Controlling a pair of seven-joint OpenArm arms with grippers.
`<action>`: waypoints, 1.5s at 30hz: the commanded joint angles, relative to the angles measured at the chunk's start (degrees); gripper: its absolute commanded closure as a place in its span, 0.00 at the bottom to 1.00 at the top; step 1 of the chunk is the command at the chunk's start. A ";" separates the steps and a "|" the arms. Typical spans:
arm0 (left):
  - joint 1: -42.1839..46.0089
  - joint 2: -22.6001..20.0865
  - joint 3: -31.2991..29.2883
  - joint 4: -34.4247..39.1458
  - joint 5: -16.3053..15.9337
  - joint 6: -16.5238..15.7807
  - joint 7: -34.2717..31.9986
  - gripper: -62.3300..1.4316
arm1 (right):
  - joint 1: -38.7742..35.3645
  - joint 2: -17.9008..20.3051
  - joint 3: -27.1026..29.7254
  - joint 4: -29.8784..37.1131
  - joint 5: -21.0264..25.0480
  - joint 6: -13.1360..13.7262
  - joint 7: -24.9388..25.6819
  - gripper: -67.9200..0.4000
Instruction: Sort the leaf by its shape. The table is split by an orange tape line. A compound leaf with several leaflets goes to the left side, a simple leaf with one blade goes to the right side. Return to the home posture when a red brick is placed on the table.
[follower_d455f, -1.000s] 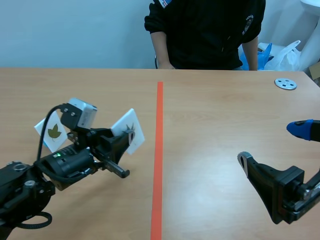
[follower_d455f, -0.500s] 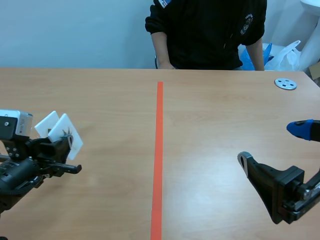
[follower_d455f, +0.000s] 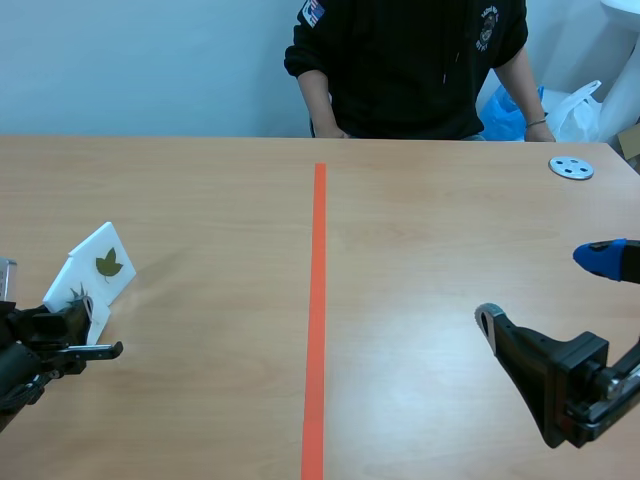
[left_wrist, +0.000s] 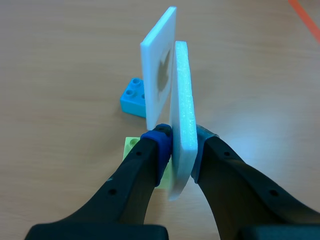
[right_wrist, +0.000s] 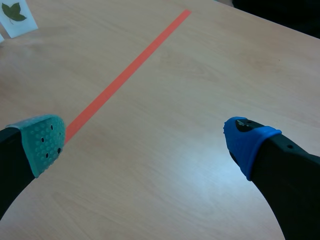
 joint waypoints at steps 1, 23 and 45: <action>-1.97 0.26 -0.17 0.24 -1.38 -0.15 -1.77 0.87 | 0.81 0.31 0.68 0.04 0.83 0.02 0.83 0.00; -5.44 0.24 -0.17 -7.50 -4.13 -0.17 -4.15 0.50 | 0.81 0.31 0.68 0.04 0.83 0.02 0.83 0.00; 11.50 -5.99 -9.84 25.62 -1.92 -6.40 -2.60 0.00 | 0.81 0.31 0.68 0.04 0.83 0.02 0.85 0.00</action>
